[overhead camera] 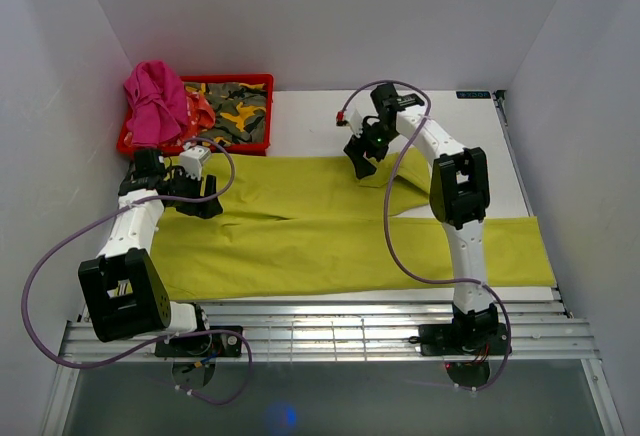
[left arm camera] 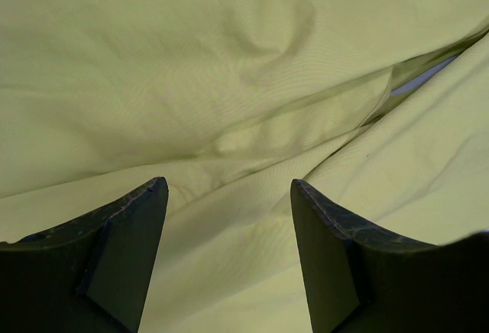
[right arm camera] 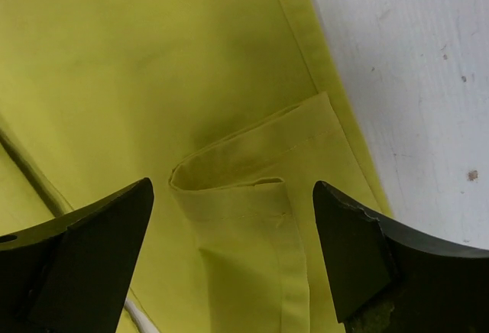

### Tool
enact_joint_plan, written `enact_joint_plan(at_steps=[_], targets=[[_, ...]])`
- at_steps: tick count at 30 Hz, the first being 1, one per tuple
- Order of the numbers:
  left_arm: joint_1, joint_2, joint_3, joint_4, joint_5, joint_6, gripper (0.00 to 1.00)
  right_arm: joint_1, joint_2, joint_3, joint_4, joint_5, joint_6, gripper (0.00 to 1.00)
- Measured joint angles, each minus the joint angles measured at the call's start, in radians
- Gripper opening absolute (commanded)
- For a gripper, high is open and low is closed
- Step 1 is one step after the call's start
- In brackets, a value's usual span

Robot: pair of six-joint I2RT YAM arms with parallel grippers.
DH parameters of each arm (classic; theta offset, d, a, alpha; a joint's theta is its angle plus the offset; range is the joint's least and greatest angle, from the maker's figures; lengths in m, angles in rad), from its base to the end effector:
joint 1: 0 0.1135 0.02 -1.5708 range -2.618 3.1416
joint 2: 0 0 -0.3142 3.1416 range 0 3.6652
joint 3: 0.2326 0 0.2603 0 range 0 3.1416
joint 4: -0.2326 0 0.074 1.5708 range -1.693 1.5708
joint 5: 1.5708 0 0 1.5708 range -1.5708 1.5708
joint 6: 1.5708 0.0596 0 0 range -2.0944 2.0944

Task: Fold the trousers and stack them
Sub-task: Flatten the trousers out

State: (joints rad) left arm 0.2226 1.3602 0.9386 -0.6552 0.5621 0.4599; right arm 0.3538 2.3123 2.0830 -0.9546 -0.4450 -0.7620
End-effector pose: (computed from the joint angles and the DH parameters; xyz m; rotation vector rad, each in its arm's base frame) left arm 0.2694 0.0284 0.2623 0.4688 2.4205 -0.4615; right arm 0.4983 0.2114 0.2277 -1.4951 2.1751 0.4795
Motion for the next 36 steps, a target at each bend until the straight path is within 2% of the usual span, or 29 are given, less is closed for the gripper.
enact_joint_plan(at_steps=[4, 7, 8, 11, 12, 15, 22, 28, 29, 30, 31, 33, 36], targets=[[0.0, 0.0, -0.005, -0.001, 0.0, 0.006, 0.76, 0.002, 0.033, -0.007, 0.009, 0.052, -0.007, 0.9], [0.0, 0.0, -0.014, -0.002, 0.0, 0.011, 0.76, 0.002, 0.036, -0.015, 0.016, 0.08, -0.014, 0.99], [0.0, 0.0, -0.015, -0.004, 0.0, 0.011, 0.76, 0.002, 0.036, -0.015, 0.016, 0.084, -0.019, 0.86], [0.0, 0.0, -0.016, -0.003, 0.0, 0.011, 0.76, 0.002, 0.036, -0.015, 0.011, 0.088, -0.042, 0.61], [0.0, 0.0, -0.016, -0.003, 0.0, 0.011, 0.76, 0.002, 0.036, -0.015, 0.008, 0.087, -0.047, 0.44], [0.0, 0.0, -0.016, -0.003, 0.0, 0.011, 0.76, 0.001, 0.028, -0.031, 0.006, 0.076, -0.063, 0.08], [0.0, 0.0, -0.016, -0.003, -0.001, 0.011, 0.76, -0.032, -0.069, -0.053, -0.039, 0.042, -0.049, 0.08], [0.0, 0.0, -0.016, -0.003, 0.0, 0.01, 0.76, -0.166, -0.227, -0.051, -0.039, 0.018, -0.042, 0.08], [0.0, 0.0, -0.016, -0.003, 0.0, 0.01, 0.76, -0.192, -0.243, -0.048, -0.041, 0.019, -0.042, 0.19], [0.0, 0.0, -0.016, -0.003, 0.0, 0.01, 0.76, -0.212, -0.248, -0.039, -0.047, 0.021, -0.043, 0.58], [0.0, 0.0, -0.016, -0.003, 0.0, 0.01, 0.76, -0.227, -0.248, -0.025, -0.06, 0.021, -0.042, 0.74], [0.0, 0.0, -0.016, -0.003, 0.001, 0.006, 0.76, -0.236, -0.228, 0.002, -0.082, 0.017, -0.05, 0.98], [0.0, 0.0, -0.016, -0.003, 0.003, 0.002, 0.76, -0.216, -0.182, 0.015, -0.096, 0.009, -0.05, 0.98]])
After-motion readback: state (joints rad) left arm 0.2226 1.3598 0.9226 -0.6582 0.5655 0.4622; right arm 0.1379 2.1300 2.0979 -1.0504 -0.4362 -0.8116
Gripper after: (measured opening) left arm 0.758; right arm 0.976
